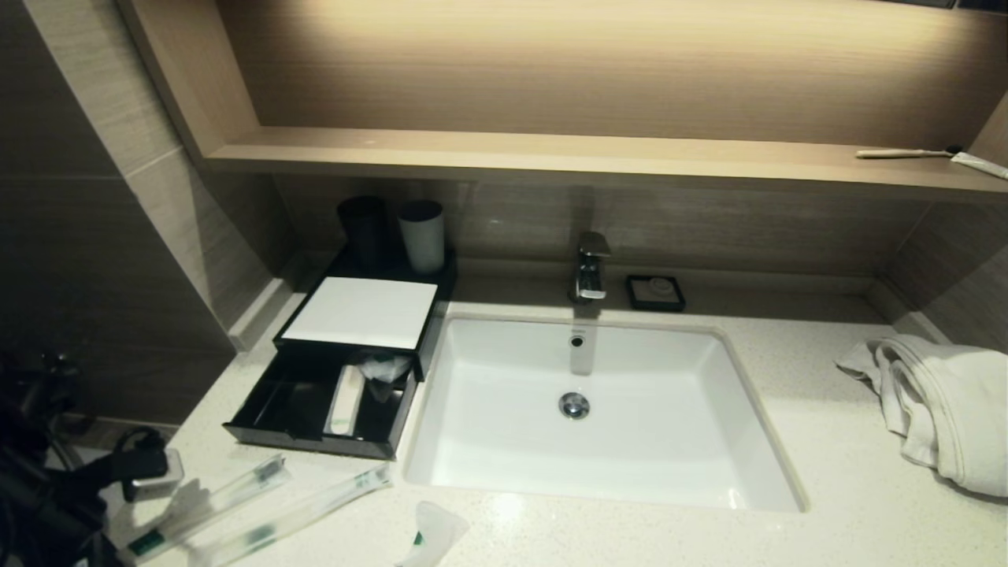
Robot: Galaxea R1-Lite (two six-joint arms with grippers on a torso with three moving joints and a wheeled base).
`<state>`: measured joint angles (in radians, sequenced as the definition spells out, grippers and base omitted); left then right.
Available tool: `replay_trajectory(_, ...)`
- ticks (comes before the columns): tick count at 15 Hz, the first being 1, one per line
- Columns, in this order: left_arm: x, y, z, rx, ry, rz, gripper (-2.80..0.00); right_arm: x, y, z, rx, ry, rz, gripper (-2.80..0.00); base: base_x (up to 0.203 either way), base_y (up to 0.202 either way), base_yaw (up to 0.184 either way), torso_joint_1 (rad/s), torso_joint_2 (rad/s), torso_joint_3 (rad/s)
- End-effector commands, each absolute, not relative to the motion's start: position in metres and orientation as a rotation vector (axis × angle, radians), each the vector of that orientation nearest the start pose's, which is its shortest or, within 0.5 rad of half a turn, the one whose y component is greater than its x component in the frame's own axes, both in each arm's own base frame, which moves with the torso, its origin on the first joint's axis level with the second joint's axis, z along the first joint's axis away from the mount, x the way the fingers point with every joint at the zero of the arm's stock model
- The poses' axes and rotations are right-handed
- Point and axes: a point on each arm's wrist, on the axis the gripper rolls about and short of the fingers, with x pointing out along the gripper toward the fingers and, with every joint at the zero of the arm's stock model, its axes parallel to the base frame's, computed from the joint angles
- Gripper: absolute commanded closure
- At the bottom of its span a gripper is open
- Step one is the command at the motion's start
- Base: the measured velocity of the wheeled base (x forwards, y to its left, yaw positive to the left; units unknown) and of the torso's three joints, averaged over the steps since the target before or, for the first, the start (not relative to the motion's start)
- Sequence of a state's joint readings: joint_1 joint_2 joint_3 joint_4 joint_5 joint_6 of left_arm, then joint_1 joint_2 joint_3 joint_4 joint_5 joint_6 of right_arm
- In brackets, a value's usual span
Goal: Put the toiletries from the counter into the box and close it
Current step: Pick up the bathroom toiletry
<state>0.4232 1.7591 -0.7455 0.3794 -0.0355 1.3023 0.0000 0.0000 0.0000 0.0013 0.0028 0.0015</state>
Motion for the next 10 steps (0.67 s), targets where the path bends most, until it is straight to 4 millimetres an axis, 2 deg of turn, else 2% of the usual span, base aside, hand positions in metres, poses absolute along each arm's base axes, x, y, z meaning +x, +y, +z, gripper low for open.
replay_trajectory(1, 0.209, 0.093, 0.088, 0.771, 1.307, -0.585, 0.0, -0.023, 0.0, 0.075, 0.002, 0.002, 0.003, 0.0, 0.0, 0.0, 0.0, 0.0, 0.0, 0.0)
replay_trajectory(10, 0.183, 0.086, 0.107, 0.792, 1.265, -0.521, 0.0, -0.023, 0.0, 0.075, 0.002, 0.002, 0.003, 0.0, 0.0, 0.0, 0.0, 0.0, 0.0, 0.0)
